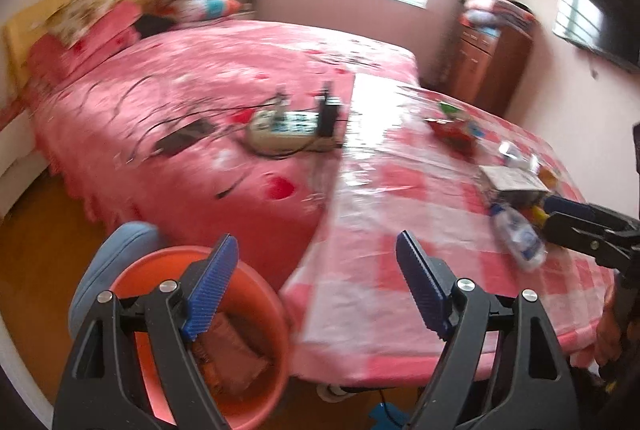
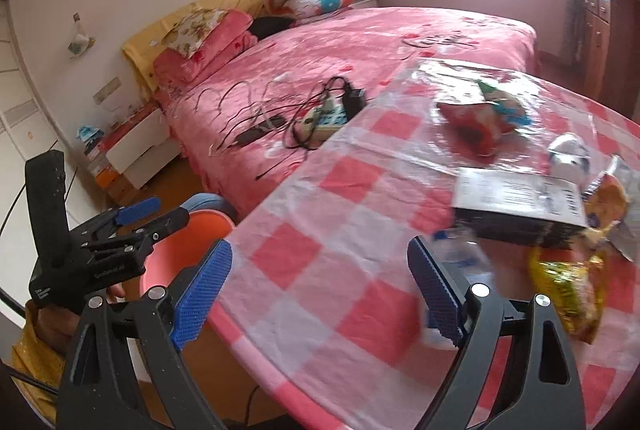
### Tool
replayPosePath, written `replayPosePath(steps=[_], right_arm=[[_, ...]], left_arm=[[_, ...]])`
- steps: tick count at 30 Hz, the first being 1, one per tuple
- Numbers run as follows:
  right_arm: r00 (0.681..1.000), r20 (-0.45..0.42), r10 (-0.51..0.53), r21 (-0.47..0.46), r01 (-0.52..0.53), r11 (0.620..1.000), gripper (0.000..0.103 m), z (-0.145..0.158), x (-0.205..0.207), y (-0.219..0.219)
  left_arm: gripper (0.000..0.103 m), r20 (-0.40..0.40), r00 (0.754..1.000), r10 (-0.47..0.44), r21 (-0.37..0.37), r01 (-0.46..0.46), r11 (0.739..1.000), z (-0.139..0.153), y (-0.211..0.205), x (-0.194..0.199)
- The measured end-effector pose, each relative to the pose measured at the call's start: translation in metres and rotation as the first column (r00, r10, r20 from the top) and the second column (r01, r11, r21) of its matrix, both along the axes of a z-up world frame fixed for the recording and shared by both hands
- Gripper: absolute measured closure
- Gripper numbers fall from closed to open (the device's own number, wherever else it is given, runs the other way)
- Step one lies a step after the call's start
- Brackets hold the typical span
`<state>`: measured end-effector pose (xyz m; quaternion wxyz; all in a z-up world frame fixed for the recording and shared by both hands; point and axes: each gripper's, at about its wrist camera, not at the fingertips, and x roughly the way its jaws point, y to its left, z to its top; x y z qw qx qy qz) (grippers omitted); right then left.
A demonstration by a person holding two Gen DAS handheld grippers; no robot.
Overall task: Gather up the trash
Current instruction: 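Move both open grippers back toward the table, then grasp the white milk carton with the left gripper while the right gripper grasps the yellow snack bag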
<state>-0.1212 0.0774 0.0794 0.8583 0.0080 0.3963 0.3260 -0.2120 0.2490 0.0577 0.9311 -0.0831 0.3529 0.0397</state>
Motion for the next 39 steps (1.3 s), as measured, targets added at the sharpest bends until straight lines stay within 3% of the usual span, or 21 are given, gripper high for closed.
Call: replayPosePath(steps=[9, 17, 26, 32, 39], right_arm=[[0.989, -0.019, -0.147, 0.056, 0.147, 0.988, 0.014, -0.002, 0.011, -0.071], [0.955, -0.068, -0.288, 0.096, 0.293, 0.951, 0.014, -0.015, 0.02, -0.134], [0.916, -0.096, -0.389, 0.109, 0.399, 0.911, 0.014, -0.03, 0.027, -0.187], [0.902, -0.119, -0.414, 0.118, 0.427, 0.897, 0.014, -0.038, 0.031, -0.205], [0.921, -0.148, -0.361, 0.128, 0.38, 0.916, 0.014, -0.047, 0.035, -0.199]], left_arm=[[0.021, -0.03, 0.977, -0.212, 0.041, 0.214, 0.976, 0.006, -0.069, 0.041], [0.021, -0.071, 0.916, -0.395, 0.084, 0.4, 0.913, 0.006, -0.132, 0.077], [0.021, -0.098, 0.865, -0.492, 0.119, 0.501, 0.857, 0.007, -0.175, 0.112], [0.021, -0.12, 0.819, -0.561, 0.157, 0.573, 0.804, 0.003, -0.199, 0.132], [0.021, -0.171, 0.749, -0.64, 0.189, 0.662, 0.725, -0.003, -0.216, 0.157]])
